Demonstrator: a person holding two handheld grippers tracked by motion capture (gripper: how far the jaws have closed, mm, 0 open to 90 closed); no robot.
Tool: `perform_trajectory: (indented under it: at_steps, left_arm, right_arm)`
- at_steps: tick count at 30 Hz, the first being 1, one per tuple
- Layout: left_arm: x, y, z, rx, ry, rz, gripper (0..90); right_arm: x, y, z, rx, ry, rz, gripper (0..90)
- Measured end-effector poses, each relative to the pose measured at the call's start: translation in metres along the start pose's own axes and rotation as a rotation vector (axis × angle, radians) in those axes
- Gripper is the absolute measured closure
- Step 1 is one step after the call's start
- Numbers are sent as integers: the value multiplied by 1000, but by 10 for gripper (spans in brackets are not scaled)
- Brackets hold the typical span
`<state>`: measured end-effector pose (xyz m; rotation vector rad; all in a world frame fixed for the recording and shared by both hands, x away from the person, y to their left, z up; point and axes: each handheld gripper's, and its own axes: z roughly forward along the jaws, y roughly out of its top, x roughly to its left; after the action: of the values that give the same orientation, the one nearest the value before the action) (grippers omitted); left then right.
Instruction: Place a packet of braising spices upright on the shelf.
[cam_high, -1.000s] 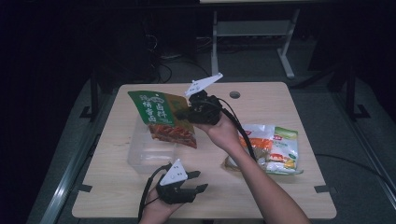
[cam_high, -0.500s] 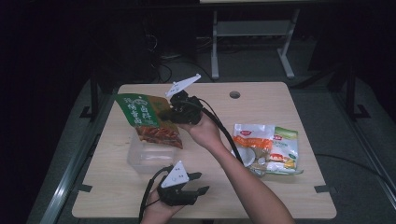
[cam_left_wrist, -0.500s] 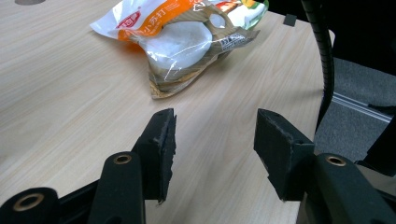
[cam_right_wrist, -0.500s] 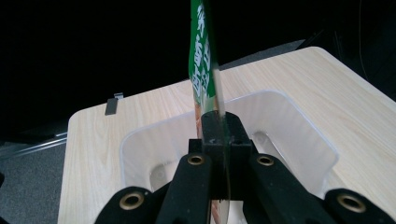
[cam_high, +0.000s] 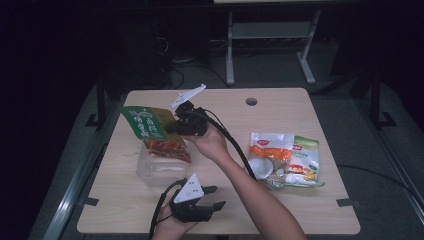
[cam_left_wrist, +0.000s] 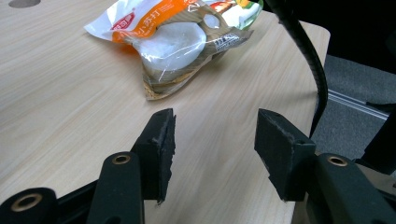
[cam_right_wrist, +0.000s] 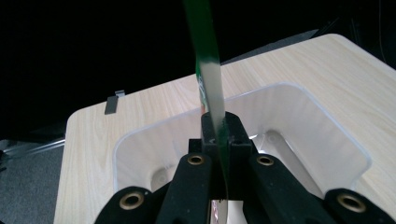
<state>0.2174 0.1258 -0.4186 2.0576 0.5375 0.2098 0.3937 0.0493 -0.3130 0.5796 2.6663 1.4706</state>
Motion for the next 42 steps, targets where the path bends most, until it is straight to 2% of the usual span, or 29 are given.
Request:
perform_trajectory:
  at_steps: [3,8,13,14,16,17,19,24,28,29,30,31,33,34,37,39,42]
  left_arm:
    - [0,0,0,-3,0,-7,472]
    - [-1,0,1,-6,0,-6,472]
    - [-1,0,0,-7,2,-11,472]
    - [-1,0,0,-3,1,-8,472]
    - [0,0,0,-6,1,-8,472]
    - [0,0,-1,-7,1,-9,472]
    - [1,0,-1,-7,4,0,472]
    - [0,0,1,0,2,1,471]
    - [0,0,2,6,5,0,467]
    - [0,0,2,7,6,2,465]
    - [0,0,2,10,8,5,459]
    - [0,0,2,11,10,8,459]
    - [2,0,3,11,15,9,455]
    - [3,-1,3,9,18,-5,449]
    - [5,-1,2,10,24,-6,444]
    - [6,-1,1,6,29,-15,434]
    - [9,0,1,3,37,-20,431]
  right_arm:
    - [-1,0,1,-8,7,16,897]
    - [-8,-3,4,-35,20,78,897]
    - [-7,-5,10,-21,15,68,897]
    - [-6,-8,16,7,4,54,897]
    - [-6,-10,19,22,0,47,897]
    - [-7,-13,21,22,-1,43,897]
    - [-9,-18,21,5,9,66,896]
    - [-11,-24,19,13,10,49,894]
    - [-12,-28,16,-3,11,58,887]
    - [-12,-28,16,-3,12,59,876]
    - [-13,-28,15,9,8,59,796]
    - [-13,-28,15,9,8,59,796]
    - [-14,-28,13,21,-7,58,735]
    - [-16,-29,8,25,-17,75,661]
    - [-18,-31,2,29,-32,77,619]
    - [-20,-35,-9,29,-36,87,566]
    - [-20,-38,-16,28,-43,86,560]
